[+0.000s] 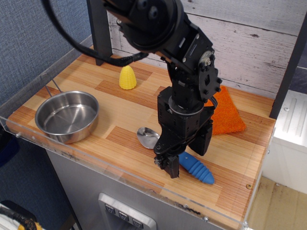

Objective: Put the spoon on the cloth.

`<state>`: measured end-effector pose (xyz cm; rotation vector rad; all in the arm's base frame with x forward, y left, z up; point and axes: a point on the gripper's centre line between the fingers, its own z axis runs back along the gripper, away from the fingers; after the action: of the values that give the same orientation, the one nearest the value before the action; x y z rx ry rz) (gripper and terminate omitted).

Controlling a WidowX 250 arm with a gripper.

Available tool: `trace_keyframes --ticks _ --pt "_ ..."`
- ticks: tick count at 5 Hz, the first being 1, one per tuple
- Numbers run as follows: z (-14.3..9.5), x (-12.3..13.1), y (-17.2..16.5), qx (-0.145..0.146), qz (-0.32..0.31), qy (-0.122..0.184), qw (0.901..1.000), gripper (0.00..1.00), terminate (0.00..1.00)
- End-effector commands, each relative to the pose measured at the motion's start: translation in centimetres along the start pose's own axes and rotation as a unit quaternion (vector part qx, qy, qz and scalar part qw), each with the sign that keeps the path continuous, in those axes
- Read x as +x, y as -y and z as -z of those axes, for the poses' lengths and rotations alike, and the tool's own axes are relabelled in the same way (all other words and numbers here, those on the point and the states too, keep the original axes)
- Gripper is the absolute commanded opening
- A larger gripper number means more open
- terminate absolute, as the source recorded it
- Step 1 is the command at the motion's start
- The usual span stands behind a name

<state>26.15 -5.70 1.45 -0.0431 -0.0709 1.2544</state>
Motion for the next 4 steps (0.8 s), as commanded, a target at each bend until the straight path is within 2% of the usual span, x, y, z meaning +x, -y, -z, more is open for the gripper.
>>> trace_keyframes --ticks 1,4 --pt "0.7 0.5 1.0 -0.019 -0.004 0.001 0.9998 0.0 0.0" --pt "-1.2 -0.2 0.7 -0.031 -0.002 0.003 0.9995 0.0 0.0"
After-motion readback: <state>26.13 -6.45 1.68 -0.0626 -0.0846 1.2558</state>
